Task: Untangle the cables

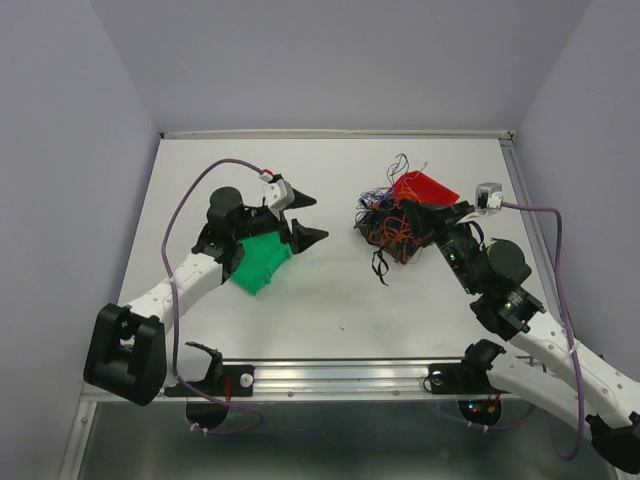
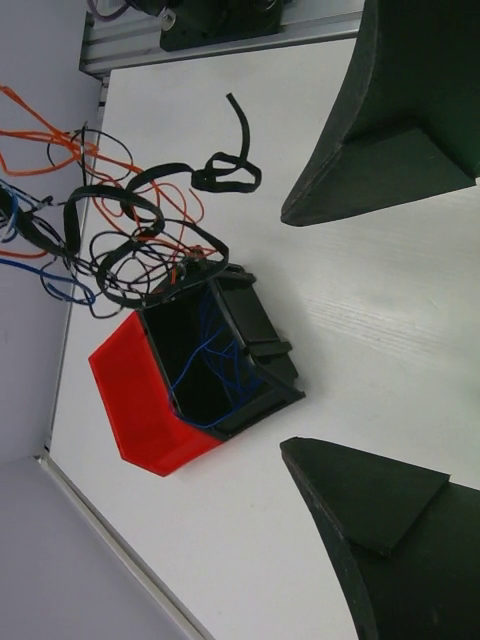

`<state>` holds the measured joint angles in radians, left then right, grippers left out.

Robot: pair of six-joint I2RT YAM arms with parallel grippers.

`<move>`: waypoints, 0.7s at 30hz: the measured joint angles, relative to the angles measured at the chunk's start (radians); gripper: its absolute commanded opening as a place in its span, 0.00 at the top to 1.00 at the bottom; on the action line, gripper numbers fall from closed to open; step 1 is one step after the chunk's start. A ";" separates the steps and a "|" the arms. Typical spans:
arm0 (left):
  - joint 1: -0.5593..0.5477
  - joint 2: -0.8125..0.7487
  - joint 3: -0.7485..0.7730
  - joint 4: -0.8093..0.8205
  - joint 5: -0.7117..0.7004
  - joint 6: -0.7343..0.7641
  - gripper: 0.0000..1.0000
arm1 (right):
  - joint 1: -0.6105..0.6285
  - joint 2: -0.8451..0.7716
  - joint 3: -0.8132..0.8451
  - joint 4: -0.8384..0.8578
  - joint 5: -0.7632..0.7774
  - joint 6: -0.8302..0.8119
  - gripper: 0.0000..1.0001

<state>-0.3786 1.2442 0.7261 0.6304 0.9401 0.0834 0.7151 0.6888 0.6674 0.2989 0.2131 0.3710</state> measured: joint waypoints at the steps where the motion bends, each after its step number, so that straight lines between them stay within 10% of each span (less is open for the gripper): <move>1: -0.005 0.000 -0.013 0.024 0.004 -0.004 0.01 | 0.000 0.007 0.004 0.002 -0.006 0.004 1.00; 21: -0.212 0.134 -0.018 0.159 -0.211 0.039 0.06 | 0.000 0.091 0.006 0.032 -0.080 0.070 0.99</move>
<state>-0.5907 1.3777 0.7082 0.7891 0.7292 0.1223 0.7147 0.7795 0.6739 0.3305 0.1333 0.4412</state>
